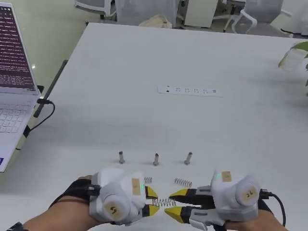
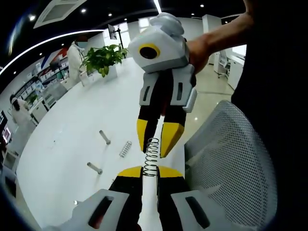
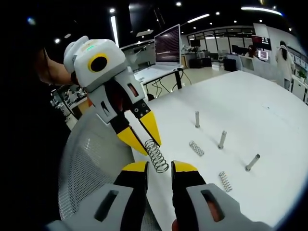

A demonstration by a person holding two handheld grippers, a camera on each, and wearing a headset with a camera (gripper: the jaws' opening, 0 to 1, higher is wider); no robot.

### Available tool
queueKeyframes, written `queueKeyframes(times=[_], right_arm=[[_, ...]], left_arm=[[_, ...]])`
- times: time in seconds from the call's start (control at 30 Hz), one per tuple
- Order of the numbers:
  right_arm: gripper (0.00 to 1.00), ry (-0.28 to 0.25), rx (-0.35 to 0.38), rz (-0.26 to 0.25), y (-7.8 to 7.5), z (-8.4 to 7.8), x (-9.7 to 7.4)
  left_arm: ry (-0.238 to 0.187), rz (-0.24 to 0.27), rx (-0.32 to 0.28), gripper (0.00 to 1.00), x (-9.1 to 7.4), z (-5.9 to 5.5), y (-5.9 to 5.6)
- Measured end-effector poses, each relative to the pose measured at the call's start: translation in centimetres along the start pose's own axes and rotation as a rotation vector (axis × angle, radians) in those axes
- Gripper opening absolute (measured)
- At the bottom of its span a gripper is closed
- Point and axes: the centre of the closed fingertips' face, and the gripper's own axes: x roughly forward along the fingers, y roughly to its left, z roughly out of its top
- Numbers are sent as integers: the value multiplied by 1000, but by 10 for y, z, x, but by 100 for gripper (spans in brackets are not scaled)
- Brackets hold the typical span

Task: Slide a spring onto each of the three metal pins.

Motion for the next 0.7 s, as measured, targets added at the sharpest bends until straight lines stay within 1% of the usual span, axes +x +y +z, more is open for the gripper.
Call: queueKeyframes(times=[0.03,0.07,0.3,0.43,0.57,0.7], right_arm=[[12,-3,0,3,0,1,0],[12,-10,-1,6,2,3,-1],[9,0,-5,30,7,0,-1],[9,6,-1,25,7,-1,0],[8,6,-9,18,8,1,-1],[8,17,-26,8,6,4,-2]], left_arm=[[0,-1,1,2,0,0,0],[2,-3,4,2,0,-1,0],[21,-12,28,3,1,-4,-2],[28,-16,34,3,4,-6,-3],[37,-12,56,3,6,-8,-3],[36,-6,58,3,9,-7,-2]])
